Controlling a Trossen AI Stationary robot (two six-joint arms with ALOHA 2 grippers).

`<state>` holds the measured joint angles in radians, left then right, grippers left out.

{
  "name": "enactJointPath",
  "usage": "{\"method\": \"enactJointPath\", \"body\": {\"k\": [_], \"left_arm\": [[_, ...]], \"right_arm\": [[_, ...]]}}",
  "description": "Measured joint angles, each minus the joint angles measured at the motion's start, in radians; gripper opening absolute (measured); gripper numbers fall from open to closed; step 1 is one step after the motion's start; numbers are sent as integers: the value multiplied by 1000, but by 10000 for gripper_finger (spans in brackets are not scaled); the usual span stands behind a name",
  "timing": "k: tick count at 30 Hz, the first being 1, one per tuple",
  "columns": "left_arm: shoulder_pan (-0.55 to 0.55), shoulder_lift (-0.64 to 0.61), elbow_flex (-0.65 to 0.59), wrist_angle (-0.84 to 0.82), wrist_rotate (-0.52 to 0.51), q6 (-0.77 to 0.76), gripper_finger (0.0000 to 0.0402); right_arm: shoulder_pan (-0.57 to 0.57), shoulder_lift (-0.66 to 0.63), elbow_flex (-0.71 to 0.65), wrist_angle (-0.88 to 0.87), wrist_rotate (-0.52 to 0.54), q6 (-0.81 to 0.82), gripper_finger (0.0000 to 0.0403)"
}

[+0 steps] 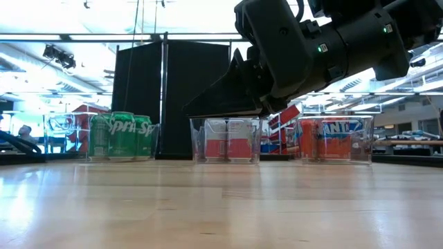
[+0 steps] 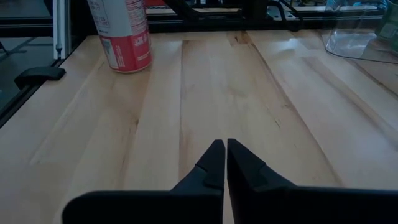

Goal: Sort soda cans
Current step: Put the pink-white soda can into the middle transparent bin

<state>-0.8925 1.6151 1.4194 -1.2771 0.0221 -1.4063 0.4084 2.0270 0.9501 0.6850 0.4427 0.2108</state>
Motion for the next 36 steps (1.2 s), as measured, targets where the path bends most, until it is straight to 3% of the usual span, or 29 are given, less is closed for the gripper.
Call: {"method": "enactJointPath", "body": {"k": [14,18,24,36], "left_arm": [[-1,121,-1,-5,55,97,385],[0,148,-1,-15,65,124,359],[16,158,1,-27,30,205,278],[190,155,1,-10,-98,544,278]], "right_arm": [[0,0,0,0,0,1,9],[0,0,0,0,-1,7,9],[2,0,0,0,-21,2,2],[39,-24,0,-1,10,-36,5]]}}
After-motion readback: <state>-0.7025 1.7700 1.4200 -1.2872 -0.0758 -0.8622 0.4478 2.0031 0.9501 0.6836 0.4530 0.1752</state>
